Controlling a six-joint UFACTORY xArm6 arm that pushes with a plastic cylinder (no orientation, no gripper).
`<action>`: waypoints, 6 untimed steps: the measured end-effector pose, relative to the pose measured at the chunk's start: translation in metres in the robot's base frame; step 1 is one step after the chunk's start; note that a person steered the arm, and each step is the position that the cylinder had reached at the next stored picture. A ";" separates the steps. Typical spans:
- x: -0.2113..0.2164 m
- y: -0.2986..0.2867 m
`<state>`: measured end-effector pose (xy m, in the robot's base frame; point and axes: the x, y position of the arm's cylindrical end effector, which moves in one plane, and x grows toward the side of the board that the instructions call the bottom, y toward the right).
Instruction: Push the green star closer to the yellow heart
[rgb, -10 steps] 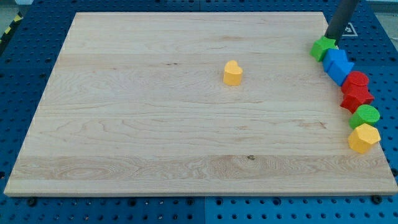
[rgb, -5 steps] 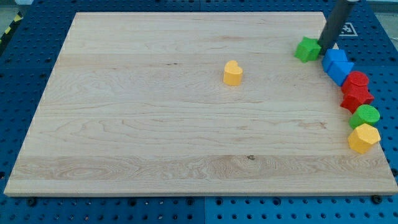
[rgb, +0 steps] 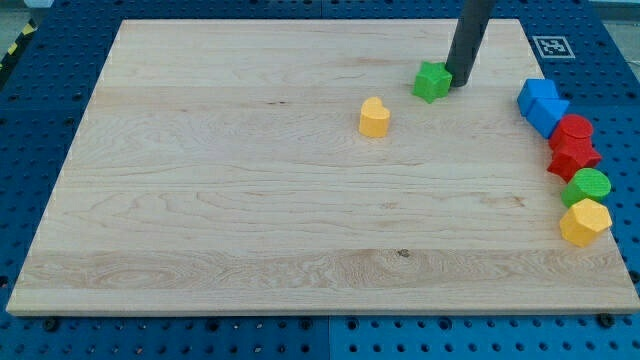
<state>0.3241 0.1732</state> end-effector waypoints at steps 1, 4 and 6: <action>-0.015 -0.015; 0.020 -0.028; 0.001 -0.048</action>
